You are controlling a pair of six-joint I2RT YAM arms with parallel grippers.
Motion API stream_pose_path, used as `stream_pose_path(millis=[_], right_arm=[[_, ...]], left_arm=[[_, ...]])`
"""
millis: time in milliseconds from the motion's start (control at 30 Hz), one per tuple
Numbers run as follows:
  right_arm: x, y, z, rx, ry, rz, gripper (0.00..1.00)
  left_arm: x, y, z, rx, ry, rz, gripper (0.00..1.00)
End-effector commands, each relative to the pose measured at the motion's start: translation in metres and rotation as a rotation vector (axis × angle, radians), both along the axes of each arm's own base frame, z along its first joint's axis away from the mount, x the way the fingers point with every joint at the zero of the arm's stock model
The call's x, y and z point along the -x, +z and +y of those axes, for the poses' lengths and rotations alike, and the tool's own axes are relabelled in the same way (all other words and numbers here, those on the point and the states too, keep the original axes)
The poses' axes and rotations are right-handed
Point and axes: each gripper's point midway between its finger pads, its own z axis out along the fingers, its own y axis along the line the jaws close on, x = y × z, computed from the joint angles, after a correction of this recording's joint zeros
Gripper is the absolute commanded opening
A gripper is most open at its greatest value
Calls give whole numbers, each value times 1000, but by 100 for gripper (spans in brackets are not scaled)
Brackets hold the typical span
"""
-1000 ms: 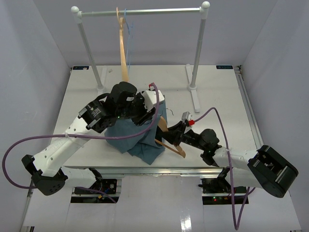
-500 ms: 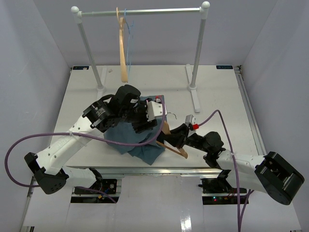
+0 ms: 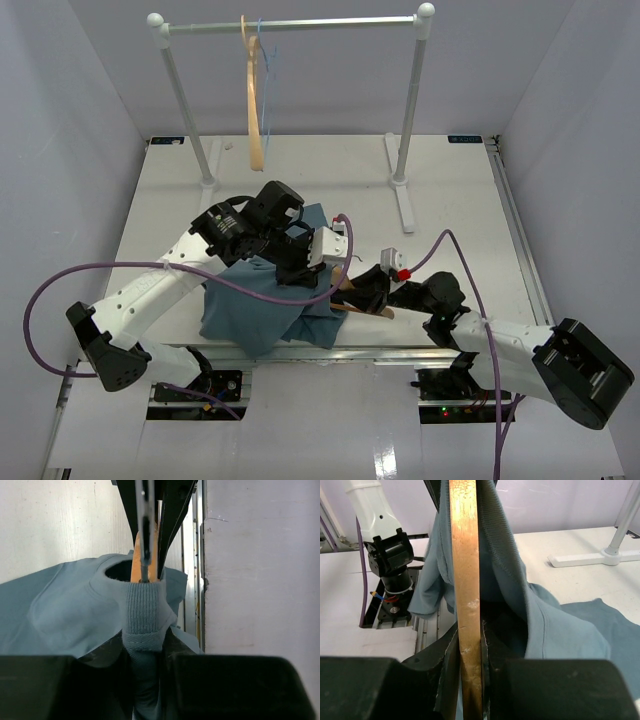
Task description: Place the t-shirt on the hanger
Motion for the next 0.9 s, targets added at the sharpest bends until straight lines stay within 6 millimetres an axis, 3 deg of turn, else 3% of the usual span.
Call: stream_pose_path(millis=[0, 67, 233, 400, 500, 633, 867], right_arm=[[-3, 107, -12, -316, -61, -285, 8], [-15, 105, -15, -307, -115, -263, 11], [-50, 102, -28, -294, -312, -155, 48], [-83, 96, -43, -245, -500, -5, 74], [-101, 86, -56, -214, -631, 117, 75], [-103, 81, -68, -226, -681, 197, 70], [-104, 44, -70, -164, -712, 335, 65]], left_arm=[[-1, 1, -15, 57, -24, 9, 0], [-6, 0, -15, 64, 9, -12, 0], [-33, 3, -7, 99, 171, -134, 0], [-43, 2, 4, 107, 296, -169, 0], [-47, 3, 10, 135, 360, -188, 0], [-50, 11, 15, 180, 438, -197, 0], [-57, 32, 24, 296, 576, -215, 0]])
